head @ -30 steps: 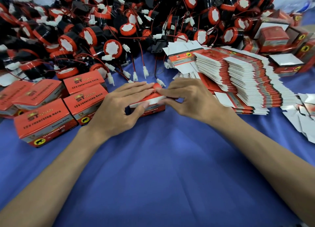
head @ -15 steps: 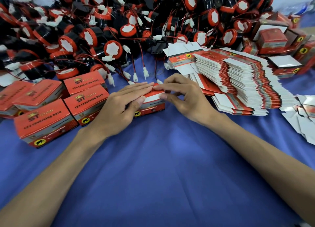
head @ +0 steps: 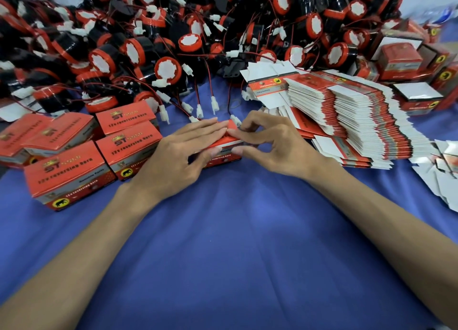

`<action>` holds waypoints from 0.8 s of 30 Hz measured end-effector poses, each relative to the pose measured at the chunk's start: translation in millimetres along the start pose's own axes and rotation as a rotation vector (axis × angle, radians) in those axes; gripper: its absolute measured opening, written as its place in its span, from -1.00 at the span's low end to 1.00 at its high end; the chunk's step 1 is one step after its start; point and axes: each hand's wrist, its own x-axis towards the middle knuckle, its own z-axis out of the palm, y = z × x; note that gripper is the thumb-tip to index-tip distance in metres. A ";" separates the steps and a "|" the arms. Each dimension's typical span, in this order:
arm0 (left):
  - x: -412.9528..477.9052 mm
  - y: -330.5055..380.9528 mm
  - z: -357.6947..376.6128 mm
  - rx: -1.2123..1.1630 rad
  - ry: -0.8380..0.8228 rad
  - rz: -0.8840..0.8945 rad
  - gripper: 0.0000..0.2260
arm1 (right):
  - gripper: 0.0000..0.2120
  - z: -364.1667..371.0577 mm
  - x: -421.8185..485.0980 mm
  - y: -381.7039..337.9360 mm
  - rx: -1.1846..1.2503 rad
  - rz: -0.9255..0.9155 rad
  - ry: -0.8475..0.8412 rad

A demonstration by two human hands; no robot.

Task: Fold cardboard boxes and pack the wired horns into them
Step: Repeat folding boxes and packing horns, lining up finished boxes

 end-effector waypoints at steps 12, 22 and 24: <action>1.6 4.1 2.8 0.027 0.022 -0.005 -0.70 | -0.89 1.4 -1.6 -18.6 -0.484 -0.089 0.039; -0.9 1.4 3.0 0.109 0.034 0.053 -0.72 | -0.87 5.8 -2.8 -19.2 -0.498 -0.110 0.137; -1.8 0.7 2.9 0.117 0.039 0.058 -0.72 | -0.85 4.2 -1.2 -17.1 -0.512 -0.151 0.167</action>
